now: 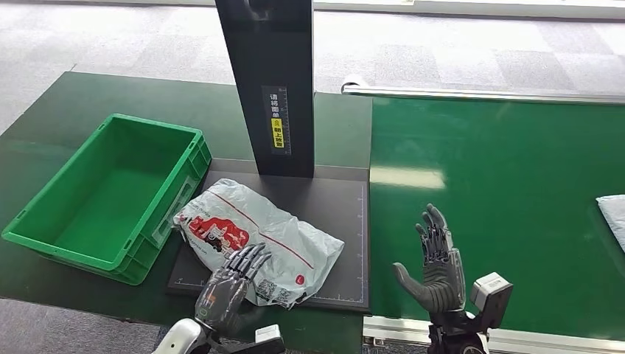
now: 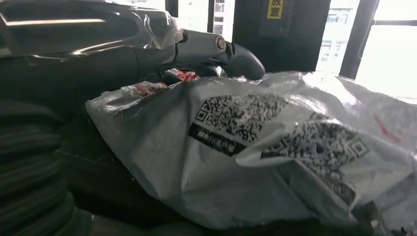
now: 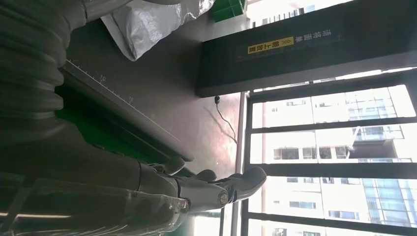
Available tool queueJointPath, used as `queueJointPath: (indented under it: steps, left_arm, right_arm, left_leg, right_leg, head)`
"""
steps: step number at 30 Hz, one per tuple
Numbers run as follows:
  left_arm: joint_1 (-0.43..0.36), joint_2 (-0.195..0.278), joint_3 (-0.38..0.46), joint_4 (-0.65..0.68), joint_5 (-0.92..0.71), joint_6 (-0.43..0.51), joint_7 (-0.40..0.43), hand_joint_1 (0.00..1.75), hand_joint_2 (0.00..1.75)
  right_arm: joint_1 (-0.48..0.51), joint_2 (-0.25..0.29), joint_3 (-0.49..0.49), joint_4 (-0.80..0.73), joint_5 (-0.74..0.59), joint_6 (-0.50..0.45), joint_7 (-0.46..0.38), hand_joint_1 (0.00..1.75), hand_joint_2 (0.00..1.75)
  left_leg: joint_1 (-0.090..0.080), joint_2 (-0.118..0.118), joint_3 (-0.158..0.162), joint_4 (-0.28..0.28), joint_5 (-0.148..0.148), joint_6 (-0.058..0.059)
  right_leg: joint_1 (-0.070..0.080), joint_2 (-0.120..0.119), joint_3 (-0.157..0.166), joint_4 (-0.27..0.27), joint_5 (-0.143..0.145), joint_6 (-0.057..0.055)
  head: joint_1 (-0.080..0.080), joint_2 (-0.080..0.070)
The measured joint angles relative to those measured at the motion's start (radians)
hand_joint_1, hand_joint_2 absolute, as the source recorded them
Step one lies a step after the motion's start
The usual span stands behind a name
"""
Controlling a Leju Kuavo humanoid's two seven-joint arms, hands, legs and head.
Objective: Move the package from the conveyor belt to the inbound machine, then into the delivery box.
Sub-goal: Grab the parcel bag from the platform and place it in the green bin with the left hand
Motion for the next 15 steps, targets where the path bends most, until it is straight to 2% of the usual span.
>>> queueJointPath:
  steps: [15]
  left_arm:
    - [-0.019,0.008,0.004,0.008,0.005,0.015,0.007,1.75,1.75]
  right_arm:
    - [0.015,0.016,0.010,-0.035,0.006,0.010,0.001,0.00,1.75]
  left_leg:
    - [0.000,0.000,0.002,0.000,0.002,0.000]
  right_leg:
    - [0.000,0.000,0.002,0.000,0.002,-0.001]
  head:
    - [0.000,0.000]
